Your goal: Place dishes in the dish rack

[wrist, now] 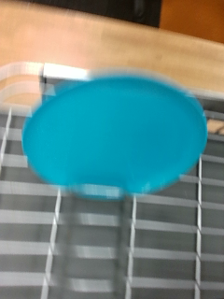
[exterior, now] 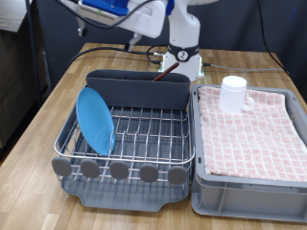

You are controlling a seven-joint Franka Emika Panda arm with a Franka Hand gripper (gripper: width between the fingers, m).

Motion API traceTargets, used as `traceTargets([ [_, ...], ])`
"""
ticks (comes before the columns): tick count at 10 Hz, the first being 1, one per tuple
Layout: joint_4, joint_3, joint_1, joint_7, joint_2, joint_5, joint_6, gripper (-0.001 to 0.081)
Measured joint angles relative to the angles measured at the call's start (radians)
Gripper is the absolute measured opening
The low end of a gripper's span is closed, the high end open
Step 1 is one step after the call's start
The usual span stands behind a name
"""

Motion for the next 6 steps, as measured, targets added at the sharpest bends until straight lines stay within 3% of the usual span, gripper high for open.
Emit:
traceTargets([
  [3,-0.015,0.062,0.046,-0.025,-0.028,0.029,-0.024,0.0803],
  [6,-0.06,0.138,0.051,0.147,-0.076,-0.044,-0.023,0.0803],
])
